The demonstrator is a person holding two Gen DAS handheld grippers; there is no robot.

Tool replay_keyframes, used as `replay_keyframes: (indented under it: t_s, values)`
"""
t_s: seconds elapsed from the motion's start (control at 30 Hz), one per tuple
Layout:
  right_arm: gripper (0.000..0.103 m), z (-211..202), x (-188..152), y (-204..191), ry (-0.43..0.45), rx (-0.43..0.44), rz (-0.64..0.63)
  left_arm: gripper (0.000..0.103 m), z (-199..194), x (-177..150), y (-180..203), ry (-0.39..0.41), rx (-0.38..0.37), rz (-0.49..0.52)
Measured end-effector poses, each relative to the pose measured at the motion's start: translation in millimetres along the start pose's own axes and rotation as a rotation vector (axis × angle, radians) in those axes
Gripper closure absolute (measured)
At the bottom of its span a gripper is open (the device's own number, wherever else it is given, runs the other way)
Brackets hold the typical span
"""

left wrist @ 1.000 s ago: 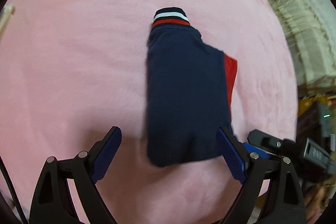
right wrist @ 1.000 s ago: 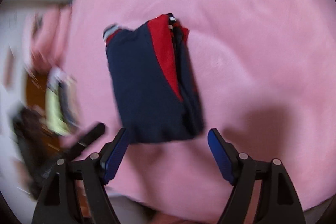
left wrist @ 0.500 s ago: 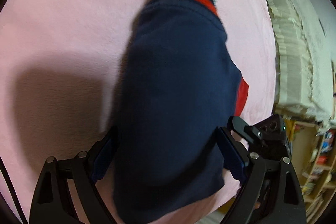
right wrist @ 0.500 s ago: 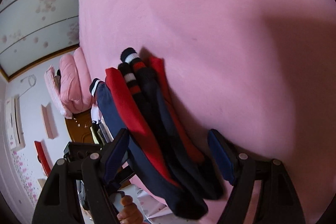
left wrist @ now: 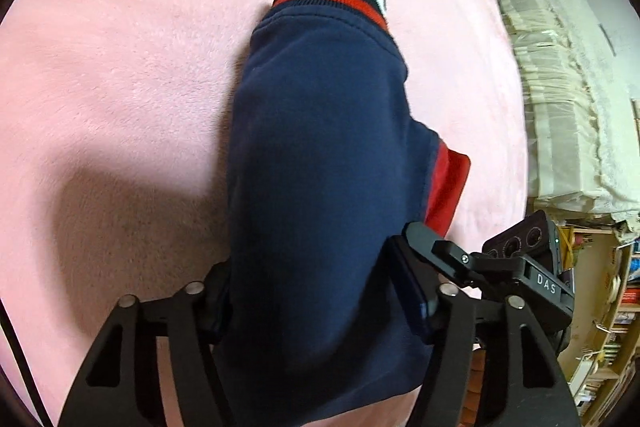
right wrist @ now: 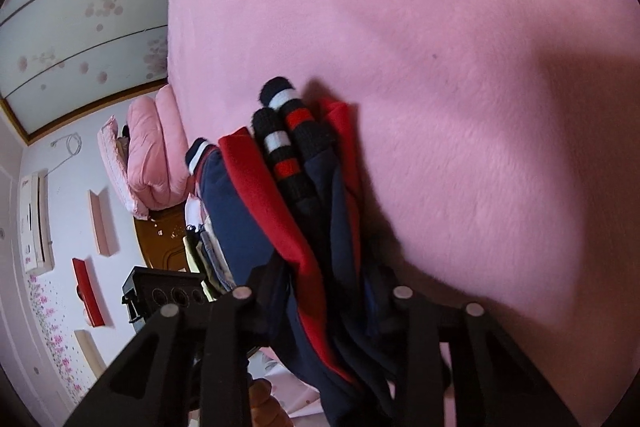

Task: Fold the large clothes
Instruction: 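Grasp the folded jacket with both tools and lift it, then carry the jacket onto the clothes stack by the pillows and release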

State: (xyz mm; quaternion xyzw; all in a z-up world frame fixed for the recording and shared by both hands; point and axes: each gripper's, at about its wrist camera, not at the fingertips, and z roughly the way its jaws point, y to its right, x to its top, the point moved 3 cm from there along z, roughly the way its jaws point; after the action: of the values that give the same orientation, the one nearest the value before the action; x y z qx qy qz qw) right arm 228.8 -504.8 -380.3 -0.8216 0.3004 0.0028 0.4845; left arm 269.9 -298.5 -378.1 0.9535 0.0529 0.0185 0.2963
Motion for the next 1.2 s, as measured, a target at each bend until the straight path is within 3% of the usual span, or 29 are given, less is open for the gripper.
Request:
replay_keyframes:
  t_s: [0.23, 0.37, 0.6, 0.7, 0.93, 1.2]
  values:
    - [0.074, -0.2, -44.3, -30.4, 0.047, -0.033, -0.052, 0.044, -42.9, -17.2, -12.8, 0.013, -0.052, 0.023]
    - [0.074, 20.0, -89.3, -50.9, 0.059, -0.058, -0.07, 0.044, -93.2, -33.3, -52.0, 0.001, -0.056, -0.016]
    - [0.075, 106.1, -177.1, -110.3, -0.017, -0.116, -0.147, 0.045, -197.7, -44.5, -139.8, -0.015, 0.017, 0.004]
    - [0.075, 152.9, -209.1, -145.1, -0.049, -0.094, -0.157, 0.045, -254.0, -39.3, -180.1, 0.021, 0.061, 0.01]
    - [0.075, 263.7, -261.2, -250.4, -0.163, 0.057, -0.238, 0.045, -396.4, 2.7, -248.2, 0.17, 0.178, -0.002]
    - [0.075, 376.2, -284.3, -410.9, -0.213, 0.17, -0.443, 0.045, -542.8, 97.7, -278.3, 0.387, 0.376, 0.083]
